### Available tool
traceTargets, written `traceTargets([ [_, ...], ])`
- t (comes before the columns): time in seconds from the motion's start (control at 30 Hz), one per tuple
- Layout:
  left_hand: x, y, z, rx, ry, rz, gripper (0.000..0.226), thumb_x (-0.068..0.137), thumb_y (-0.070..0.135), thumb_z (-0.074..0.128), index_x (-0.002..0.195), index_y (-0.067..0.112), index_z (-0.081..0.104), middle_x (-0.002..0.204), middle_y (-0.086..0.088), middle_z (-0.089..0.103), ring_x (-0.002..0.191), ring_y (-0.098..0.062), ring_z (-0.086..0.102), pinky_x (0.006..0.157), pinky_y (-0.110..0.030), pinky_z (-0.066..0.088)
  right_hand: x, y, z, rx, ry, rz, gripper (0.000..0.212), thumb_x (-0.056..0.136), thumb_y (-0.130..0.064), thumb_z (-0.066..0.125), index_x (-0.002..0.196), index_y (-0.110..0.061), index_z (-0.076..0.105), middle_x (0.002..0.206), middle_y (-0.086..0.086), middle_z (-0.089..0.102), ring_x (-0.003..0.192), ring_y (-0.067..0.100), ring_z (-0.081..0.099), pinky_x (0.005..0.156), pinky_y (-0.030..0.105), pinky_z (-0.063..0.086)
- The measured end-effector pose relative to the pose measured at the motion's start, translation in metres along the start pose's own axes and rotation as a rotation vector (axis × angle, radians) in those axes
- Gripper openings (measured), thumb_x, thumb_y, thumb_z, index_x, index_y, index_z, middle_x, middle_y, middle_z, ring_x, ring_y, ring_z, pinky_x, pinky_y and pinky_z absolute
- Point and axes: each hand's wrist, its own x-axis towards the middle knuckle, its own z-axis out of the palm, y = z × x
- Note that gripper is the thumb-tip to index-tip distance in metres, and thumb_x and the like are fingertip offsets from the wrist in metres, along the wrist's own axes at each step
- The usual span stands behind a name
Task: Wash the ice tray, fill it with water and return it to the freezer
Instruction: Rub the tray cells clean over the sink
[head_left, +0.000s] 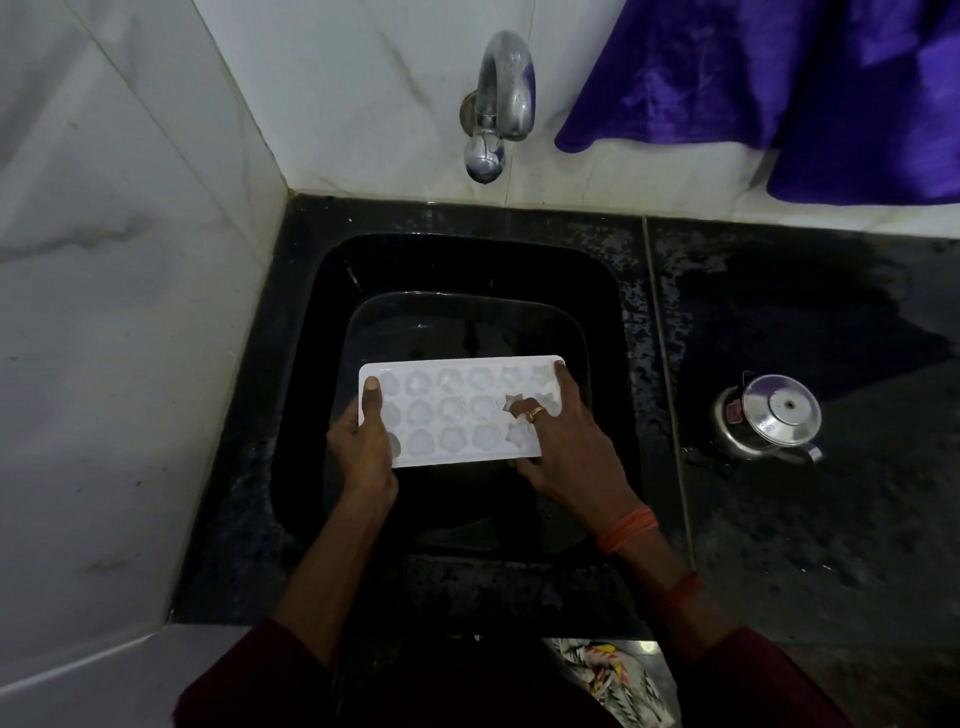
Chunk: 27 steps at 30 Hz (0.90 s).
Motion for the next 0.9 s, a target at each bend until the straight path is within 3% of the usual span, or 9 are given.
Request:
traceTargets([
  [0.13,0.002,-0.001,-0.001,0.009,0.002,-0.004,0.033,0.092,0.046,0.067,0.102,0.015,0.075,0.095,-0.002,0.073,0.090,-0.021,0.071,0.078,-0.037,0.060,0.000,0.000,-0.001,0.009,0.016,-0.009,0.064,0.079,-0.040,0.076,0.137,-0.033,0.049,0.165,0.014,-0.001,0.141,0.038,0.036,0.087,0.045,0.055],
  [0.27,0.002,0.001,0.000,-0.008,-0.001,-0.001,0.032,0.094,0.043,0.065,0.104,0.013,0.074,0.093,0.000,0.073,0.083,-0.016,0.071,0.065,-0.027,0.058,-0.001,0.002,-0.001,0.057,0.040,-0.025,0.061,0.077,-0.047,0.075,0.130,-0.039,0.046,0.164,0.014,0.007,0.130,0.037,0.049,0.079,0.043,0.057],
  [0.4,0.003,0.000,0.002,-0.019,0.000,-0.032,0.025,0.093,0.044,0.066,0.091,0.020,0.074,0.087,0.001,0.073,0.081,-0.019,0.070,0.071,-0.034,0.060,0.000,0.003,-0.004,0.057,0.027,-0.010,0.058,0.078,-0.044,0.075,0.131,-0.034,0.053,0.164,0.014,0.008,0.134,0.037,0.045,0.086,0.046,0.056],
  [0.57,0.005,-0.004,0.001,-0.028,0.005,-0.066,0.028,0.092,0.046,0.066,0.092,0.019,0.074,0.091,-0.003,0.074,0.087,-0.026,0.072,0.075,-0.041,0.061,0.001,-0.002,-0.012,0.020,0.026,-0.003,0.060,0.085,-0.060,0.046,0.142,-0.041,0.047,0.165,0.013,0.008,0.144,0.033,0.032,0.097,0.053,0.051],
  [0.7,0.006,-0.005,0.002,-0.033,0.003,-0.064,0.031,0.091,0.048,0.067,0.093,0.019,0.075,0.093,-0.005,0.076,0.088,-0.028,0.073,0.080,-0.048,0.061,0.003,0.000,-0.004,-0.023,0.038,-0.025,0.056,0.090,-0.050,0.063,0.141,-0.041,0.042,0.164,0.017,0.006,0.142,0.037,0.034,0.084,0.053,0.057],
  [0.9,0.005,-0.004,0.003,-0.038,-0.002,-0.047,0.027,0.091,0.047,0.067,0.093,0.022,0.075,0.093,-0.002,0.075,0.089,-0.025,0.073,0.077,-0.039,0.061,0.002,0.002,0.000,-0.031,0.029,-0.013,0.053,0.088,-0.040,0.067,0.130,-0.043,0.035,0.164,0.017,0.005,0.143,0.040,0.031,0.079,0.047,0.059],
])
